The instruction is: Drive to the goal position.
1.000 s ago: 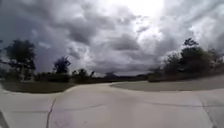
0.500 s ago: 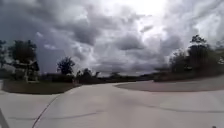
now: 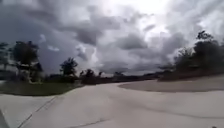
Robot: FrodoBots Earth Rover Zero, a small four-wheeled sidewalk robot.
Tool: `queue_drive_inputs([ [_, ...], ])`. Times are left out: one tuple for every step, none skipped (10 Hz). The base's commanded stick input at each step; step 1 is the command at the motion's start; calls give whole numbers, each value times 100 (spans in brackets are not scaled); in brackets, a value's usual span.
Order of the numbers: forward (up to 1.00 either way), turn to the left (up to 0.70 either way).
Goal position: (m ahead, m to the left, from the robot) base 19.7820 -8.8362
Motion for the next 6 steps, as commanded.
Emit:
queue_drive_inputs([
  [85, 34],
  [85, 34],
  [85, 25],
  [85, 4],
  [85, 0],
  [85, 0],
])
